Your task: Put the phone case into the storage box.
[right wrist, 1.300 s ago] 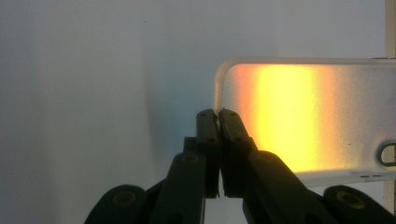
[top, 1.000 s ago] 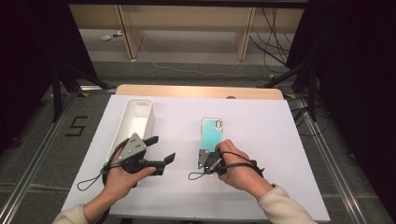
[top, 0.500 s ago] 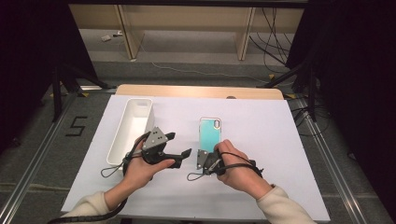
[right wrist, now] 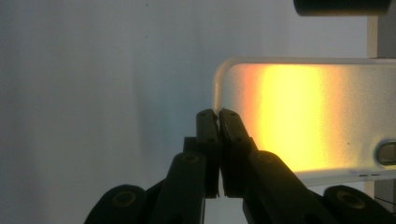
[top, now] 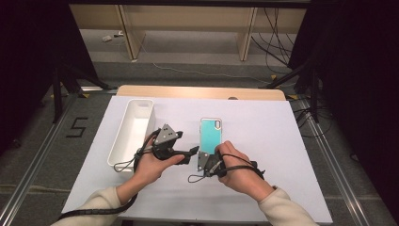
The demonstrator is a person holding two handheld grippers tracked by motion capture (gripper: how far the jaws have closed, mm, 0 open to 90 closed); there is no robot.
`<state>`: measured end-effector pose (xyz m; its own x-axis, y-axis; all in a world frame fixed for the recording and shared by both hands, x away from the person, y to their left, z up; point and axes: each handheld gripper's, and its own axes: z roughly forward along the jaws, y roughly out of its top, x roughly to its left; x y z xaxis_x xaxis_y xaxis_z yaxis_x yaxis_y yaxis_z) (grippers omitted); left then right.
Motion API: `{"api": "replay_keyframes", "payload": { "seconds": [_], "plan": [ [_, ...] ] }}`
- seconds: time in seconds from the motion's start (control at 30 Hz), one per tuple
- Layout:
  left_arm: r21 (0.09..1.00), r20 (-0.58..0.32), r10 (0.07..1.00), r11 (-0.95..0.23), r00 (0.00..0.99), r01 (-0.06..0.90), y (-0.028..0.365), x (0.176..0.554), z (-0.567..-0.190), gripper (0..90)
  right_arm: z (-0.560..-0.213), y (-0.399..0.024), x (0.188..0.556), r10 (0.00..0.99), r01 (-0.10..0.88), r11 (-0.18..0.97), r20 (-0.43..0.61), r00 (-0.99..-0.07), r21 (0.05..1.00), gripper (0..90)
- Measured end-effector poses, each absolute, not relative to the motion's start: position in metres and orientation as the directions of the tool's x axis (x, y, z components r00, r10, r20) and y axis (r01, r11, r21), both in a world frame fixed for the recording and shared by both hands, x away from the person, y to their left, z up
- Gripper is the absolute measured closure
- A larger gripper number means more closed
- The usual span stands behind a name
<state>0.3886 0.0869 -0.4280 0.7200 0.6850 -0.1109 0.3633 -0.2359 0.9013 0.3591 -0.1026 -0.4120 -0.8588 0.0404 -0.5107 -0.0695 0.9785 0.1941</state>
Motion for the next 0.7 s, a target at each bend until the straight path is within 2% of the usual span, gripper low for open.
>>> {"api": "replay_keyframes", "payload": {
  "seconds": [0.3, 0.47, 0.6, 0.7],
  "plan": [
    [0.889, -0.147, 0.688, -0.224, 0.711, 0.4, 0.08, 0.4, -0.433, 20.1, -0.411, -0.101, 0.358, 0.047, -0.064, 0.979, -0.518, -0.854, 0.196, 88.5],
    [0.884, -0.164, 0.691, -0.214, 0.704, 0.415, 0.076, 0.407, -0.435, 25.6, -0.41, -0.1, 0.357, 0.042, -0.071, 0.978, -0.524, -0.851, 0.194, 88.5],
    [0.873, -0.227, 0.677, -0.177, 0.7, 0.454, 0.074, 0.412, -0.438, 29.5, -0.409, -0.099, 0.359, 0.01, -0.104, 0.978, -0.536, -0.844, 0.183, 88.5],
    [0.87, -0.234, 0.671, -0.178, 0.704, 0.459, 0.074, 0.413, -0.438, 32.2, -0.409, -0.099, 0.359, 0.01, -0.105, 0.978, -0.538, -0.843, 0.183, 88.5]
  ]
}}
